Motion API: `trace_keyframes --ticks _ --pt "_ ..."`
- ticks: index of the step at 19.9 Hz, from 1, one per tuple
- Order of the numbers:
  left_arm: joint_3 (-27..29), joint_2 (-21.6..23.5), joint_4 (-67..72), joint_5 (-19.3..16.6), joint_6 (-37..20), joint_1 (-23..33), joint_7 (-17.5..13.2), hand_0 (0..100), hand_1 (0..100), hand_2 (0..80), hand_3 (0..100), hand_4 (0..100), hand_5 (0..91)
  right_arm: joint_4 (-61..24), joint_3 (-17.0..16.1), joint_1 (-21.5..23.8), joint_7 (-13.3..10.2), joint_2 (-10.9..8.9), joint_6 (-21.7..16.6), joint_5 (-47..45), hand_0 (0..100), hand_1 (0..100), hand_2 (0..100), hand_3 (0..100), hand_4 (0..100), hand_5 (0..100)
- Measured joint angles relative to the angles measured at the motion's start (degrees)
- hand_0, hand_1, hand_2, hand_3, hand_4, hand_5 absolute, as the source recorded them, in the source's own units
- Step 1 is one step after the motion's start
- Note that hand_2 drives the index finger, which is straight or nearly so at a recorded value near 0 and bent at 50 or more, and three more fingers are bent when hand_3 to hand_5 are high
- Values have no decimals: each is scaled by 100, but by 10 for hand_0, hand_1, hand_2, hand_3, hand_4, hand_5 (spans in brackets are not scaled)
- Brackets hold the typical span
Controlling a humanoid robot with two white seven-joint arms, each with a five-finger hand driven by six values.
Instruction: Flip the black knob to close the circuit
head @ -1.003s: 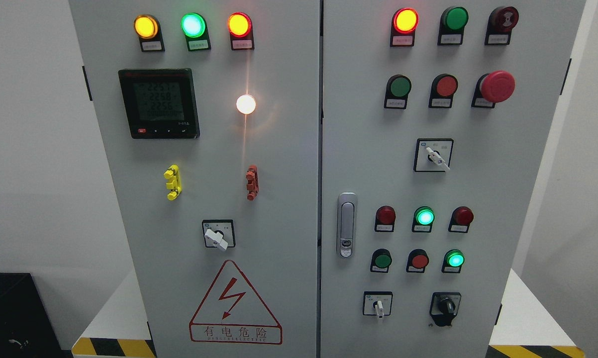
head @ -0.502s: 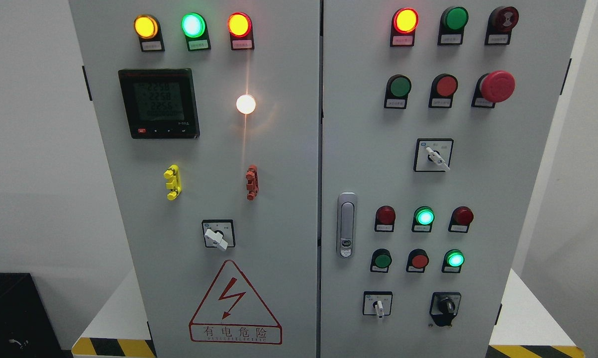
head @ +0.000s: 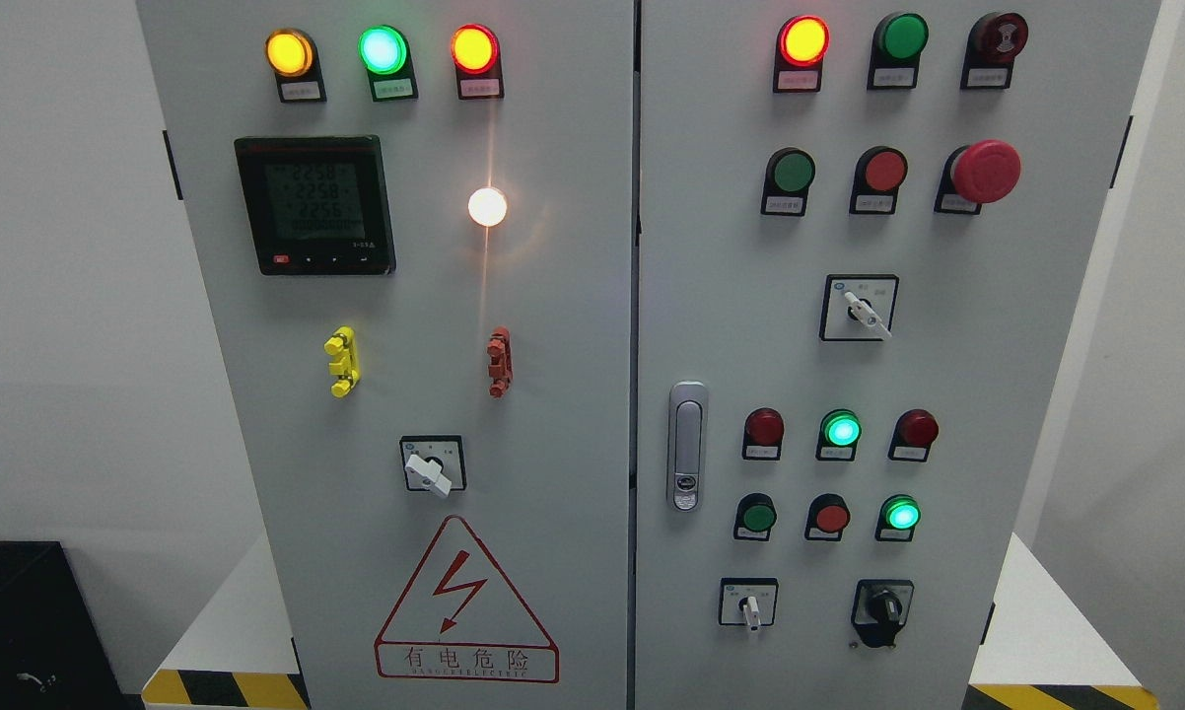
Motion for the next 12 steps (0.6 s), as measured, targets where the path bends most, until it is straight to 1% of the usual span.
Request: trace_keyframes --ticks 4,10,12 --pt "0 0 0 0 0 0 0 120 556 0 0 0 0 -52 2 -163 137 3 58 65 0 45 869 1000 873 913" --pt "0 -1 0 0 0 0 0 120 556 0 0 0 0 -158 6 -330 267 -2 165 143 0 37 871 1000 874 913" --pt "0 -1 0 0 0 0 0 120 556 0 0 0 0 -195 7 -415 368 -9 223 156 0 36 871 1000 875 915"
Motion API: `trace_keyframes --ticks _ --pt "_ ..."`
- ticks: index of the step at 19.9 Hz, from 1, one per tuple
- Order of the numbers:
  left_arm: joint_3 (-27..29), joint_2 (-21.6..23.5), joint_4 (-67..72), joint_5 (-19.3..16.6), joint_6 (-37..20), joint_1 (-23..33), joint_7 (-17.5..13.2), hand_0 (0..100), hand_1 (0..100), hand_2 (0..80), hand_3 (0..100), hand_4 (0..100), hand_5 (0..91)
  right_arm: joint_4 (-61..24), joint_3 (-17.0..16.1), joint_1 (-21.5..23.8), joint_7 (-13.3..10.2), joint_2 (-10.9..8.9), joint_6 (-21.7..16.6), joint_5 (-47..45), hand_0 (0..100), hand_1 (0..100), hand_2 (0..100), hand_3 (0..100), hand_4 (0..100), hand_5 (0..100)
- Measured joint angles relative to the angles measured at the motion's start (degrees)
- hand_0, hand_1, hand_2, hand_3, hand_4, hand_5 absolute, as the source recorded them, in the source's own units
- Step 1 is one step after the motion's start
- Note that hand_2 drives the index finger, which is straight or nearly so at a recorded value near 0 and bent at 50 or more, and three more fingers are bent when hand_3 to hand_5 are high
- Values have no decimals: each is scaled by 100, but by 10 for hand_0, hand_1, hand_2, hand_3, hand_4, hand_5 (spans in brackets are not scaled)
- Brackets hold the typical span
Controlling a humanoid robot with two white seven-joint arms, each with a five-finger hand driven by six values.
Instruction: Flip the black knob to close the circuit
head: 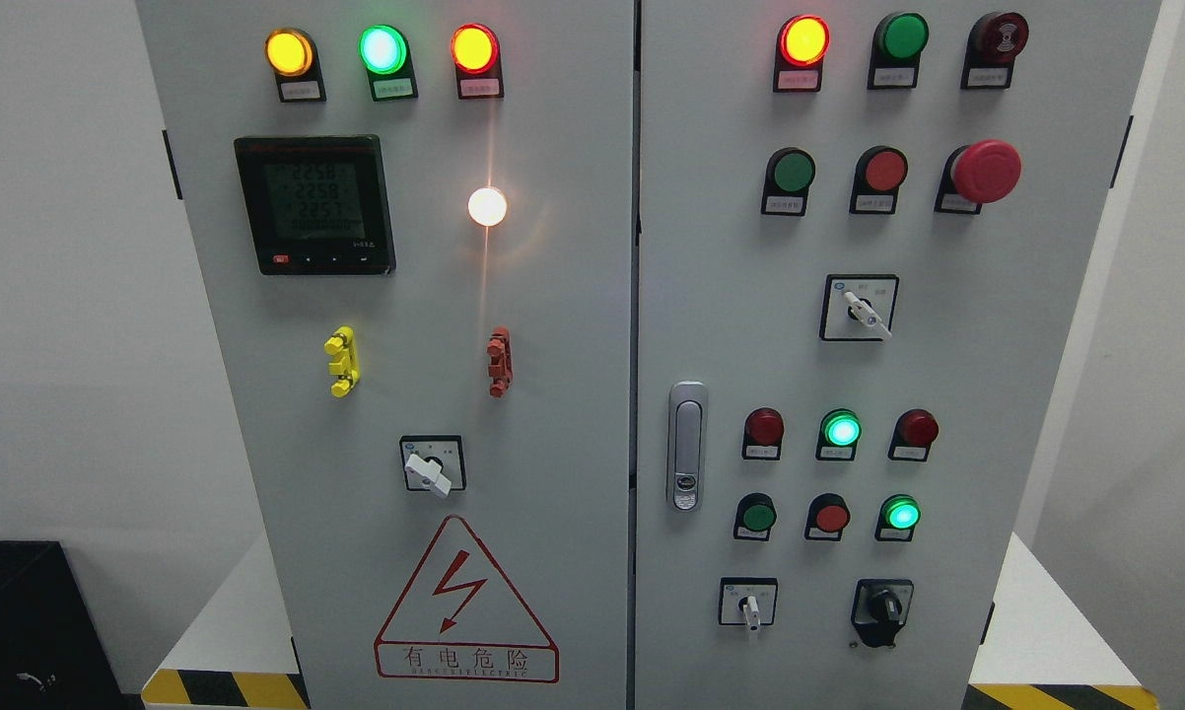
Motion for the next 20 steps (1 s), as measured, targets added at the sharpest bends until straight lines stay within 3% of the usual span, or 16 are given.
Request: trace_keyframes --ticks 20 --pt "0 -1 0 0 0 0 0 120 556 0 0 0 0 -208 -74 -610 690 -178 299 352 0 36 870 1000 872 915"
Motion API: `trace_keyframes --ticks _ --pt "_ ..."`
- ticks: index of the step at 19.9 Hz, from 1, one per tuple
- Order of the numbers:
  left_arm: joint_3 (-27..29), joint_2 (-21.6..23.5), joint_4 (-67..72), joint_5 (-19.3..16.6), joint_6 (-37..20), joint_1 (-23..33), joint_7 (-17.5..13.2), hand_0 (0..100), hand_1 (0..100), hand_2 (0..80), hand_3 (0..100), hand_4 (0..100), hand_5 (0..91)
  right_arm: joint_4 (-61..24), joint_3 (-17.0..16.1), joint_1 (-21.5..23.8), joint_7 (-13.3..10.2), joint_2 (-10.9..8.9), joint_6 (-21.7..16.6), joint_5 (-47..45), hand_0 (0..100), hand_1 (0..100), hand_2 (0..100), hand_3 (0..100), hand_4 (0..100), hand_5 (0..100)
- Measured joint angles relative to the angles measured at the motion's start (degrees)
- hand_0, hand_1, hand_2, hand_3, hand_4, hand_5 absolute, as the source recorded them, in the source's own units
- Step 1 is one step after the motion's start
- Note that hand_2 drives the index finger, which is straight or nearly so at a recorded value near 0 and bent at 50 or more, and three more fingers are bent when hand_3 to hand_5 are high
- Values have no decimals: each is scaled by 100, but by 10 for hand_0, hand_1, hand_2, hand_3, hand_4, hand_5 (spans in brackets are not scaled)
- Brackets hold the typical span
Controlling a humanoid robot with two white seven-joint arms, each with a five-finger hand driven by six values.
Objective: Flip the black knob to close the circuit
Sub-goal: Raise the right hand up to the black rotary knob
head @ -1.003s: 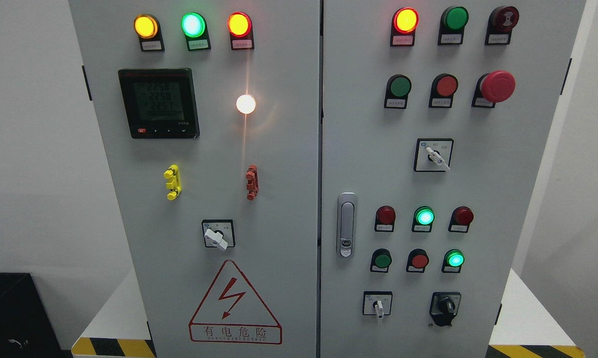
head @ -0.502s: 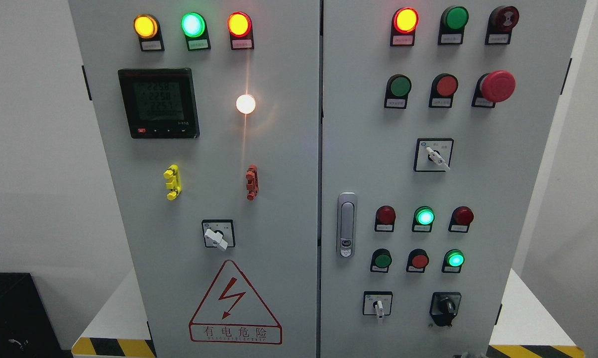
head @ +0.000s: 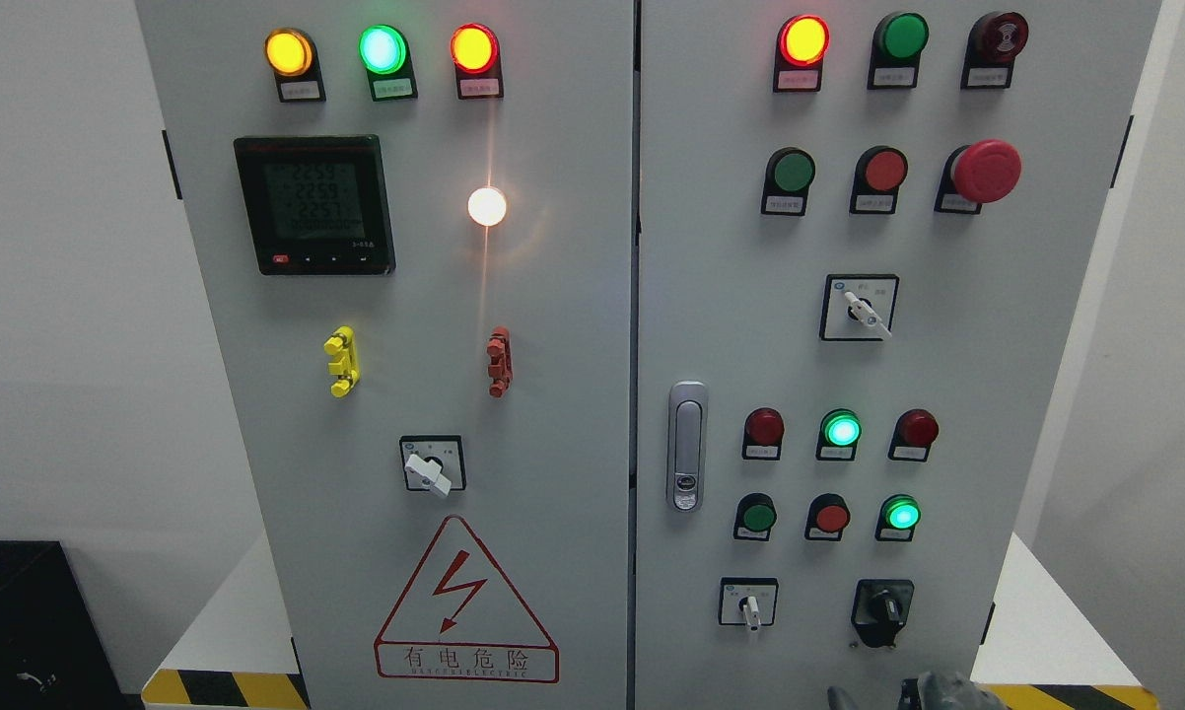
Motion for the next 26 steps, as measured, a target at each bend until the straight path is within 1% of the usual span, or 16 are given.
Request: trace_keyframes --ticks 7,18,20,26 --pt "0 0 0 0 0 0 0 120 556 0 0 0 0 21 -89 -190 166 -40 5 102 0 37 870 1000 870 915" --pt "0 2 0 0 0 0 0 120 556 0 0 0 0 65 -158 -411 199 -84 37 221 0 36 870 1000 868 915" --pt "0 2 0 0 0 0 0 120 556 0 0 0 0 77 -166 -451 260 -95 59 229 0 36 870 1000 868 915" --pt "0 2 0 0 0 0 0 120 556 0 0 0 0 147 -215 -565 326 -125 86 290 0 35 870 1000 867 915"
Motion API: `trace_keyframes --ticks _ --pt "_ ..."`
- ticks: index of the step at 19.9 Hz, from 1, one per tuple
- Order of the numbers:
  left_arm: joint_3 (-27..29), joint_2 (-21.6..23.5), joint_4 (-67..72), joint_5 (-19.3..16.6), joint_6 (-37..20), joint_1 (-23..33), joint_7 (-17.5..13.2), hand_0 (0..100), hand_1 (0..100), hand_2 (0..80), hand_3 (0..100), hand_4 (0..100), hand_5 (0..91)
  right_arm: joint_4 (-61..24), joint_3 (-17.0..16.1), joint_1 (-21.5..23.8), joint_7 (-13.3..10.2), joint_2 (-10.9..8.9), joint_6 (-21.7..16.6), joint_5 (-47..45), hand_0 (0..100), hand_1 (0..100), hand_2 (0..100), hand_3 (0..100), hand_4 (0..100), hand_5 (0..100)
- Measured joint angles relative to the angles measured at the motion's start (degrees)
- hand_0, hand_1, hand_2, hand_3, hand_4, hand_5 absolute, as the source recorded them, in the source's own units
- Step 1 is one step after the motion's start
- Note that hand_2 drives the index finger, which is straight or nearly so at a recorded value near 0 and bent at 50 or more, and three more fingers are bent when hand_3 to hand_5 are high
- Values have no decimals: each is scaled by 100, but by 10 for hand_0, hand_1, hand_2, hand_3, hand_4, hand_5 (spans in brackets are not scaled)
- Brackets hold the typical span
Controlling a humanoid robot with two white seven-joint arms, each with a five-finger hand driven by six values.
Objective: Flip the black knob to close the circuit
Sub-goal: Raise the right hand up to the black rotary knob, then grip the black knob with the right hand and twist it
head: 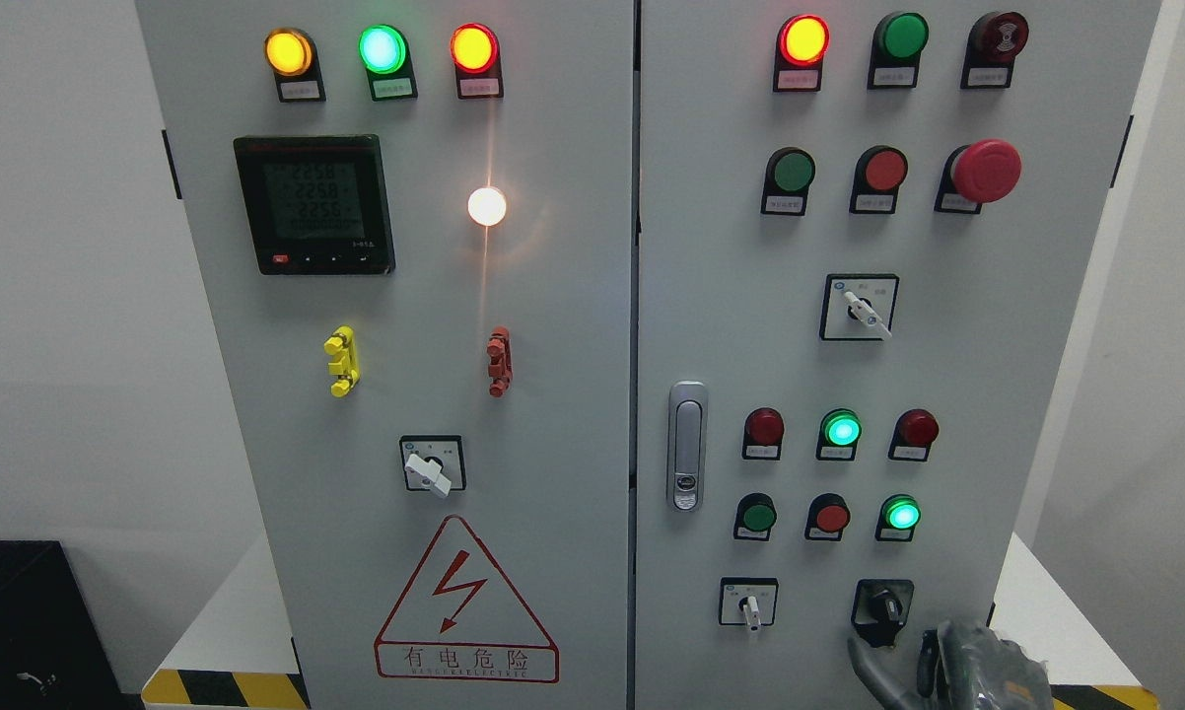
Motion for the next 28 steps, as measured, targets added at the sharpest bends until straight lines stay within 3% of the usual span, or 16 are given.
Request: trace_keyframes --ticks 28 --pt "0 -1 0 0 0 0 0 120 556 0 0 0 0 142 -196 -120 -38 -57 -8 107 0 47 868 1000 865 915"
